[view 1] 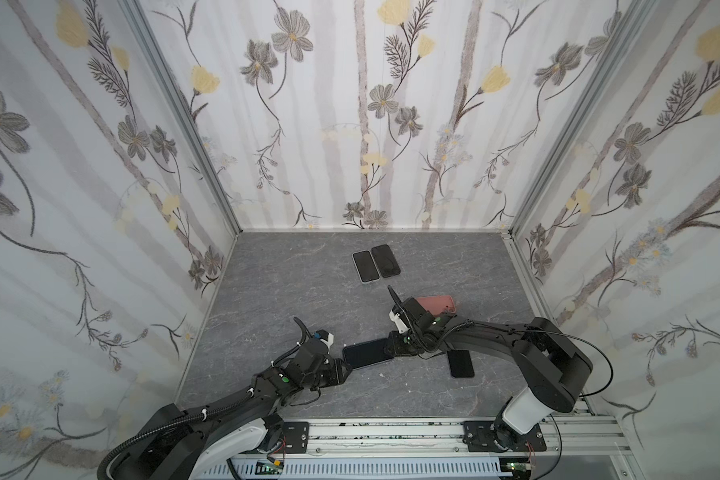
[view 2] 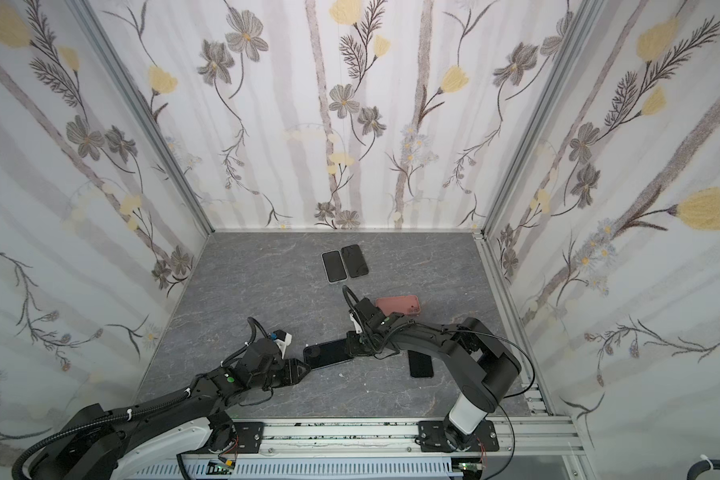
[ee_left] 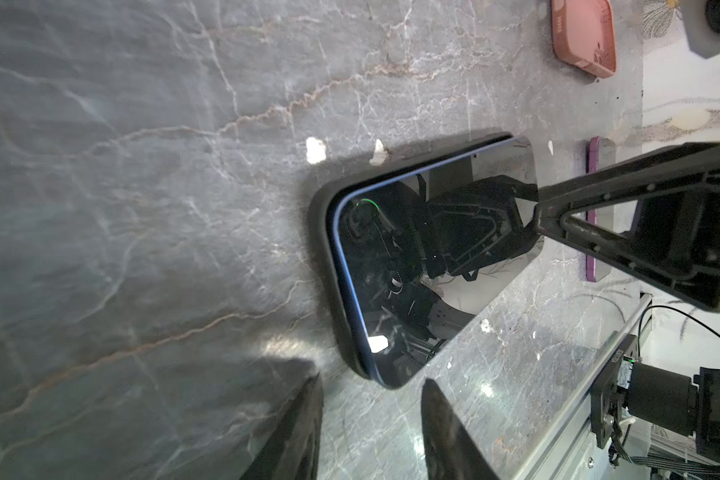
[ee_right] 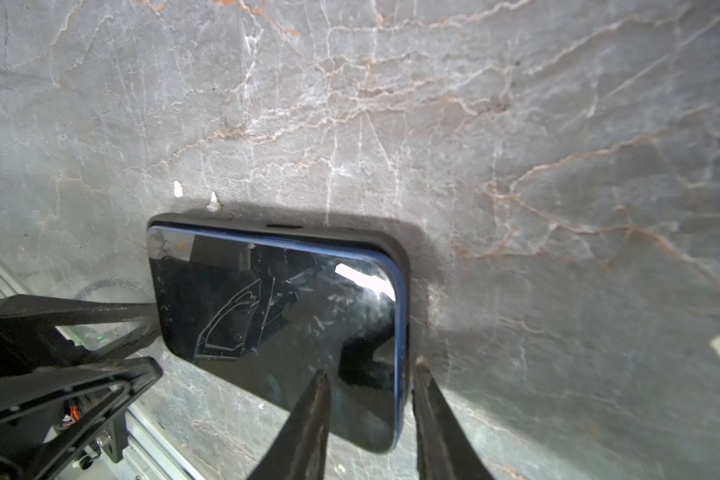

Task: Put the phone into the phone case

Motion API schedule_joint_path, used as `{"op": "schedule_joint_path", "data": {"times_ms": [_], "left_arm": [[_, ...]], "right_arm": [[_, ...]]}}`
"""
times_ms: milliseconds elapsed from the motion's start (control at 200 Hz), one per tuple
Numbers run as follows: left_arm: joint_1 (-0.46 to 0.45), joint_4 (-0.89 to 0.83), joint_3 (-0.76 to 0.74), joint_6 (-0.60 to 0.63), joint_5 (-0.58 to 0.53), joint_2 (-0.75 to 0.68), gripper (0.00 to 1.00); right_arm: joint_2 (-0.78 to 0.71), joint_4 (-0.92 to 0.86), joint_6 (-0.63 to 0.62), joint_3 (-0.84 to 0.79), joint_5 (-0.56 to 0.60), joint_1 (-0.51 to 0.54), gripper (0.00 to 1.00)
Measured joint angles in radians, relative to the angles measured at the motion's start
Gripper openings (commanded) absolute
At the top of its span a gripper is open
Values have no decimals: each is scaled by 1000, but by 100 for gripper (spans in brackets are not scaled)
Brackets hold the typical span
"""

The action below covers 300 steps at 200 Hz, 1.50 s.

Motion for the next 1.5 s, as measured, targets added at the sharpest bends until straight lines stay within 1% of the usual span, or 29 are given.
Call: {"op": "schedule_joint_path", "data": {"times_ms": [385, 704, 1189, 1314, 1374, 1499], "left_arm": [[-13, 8, 43, 55, -26, 78, 41], [-49, -19, 79, 93, -74, 113, 41], [-93, -31, 116, 97, -179, 172, 30], [-93, -18, 116, 97, -225, 175, 30], [-94, -19, 115, 96, -244, 169, 31], [-94, -19, 100, 81, -259, 143, 32]], "right_arm": [[0, 0, -1, 8, -11, -2, 35], [0, -5, -8, 22, -11, -4, 35], [2, -17, -15, 23, -9, -7, 35], [2, -16, -15, 19, -10, -7, 36], [2, -14, -15, 16, -10, -7, 37], [2, -15, -15, 6, -12, -11, 37]]}}
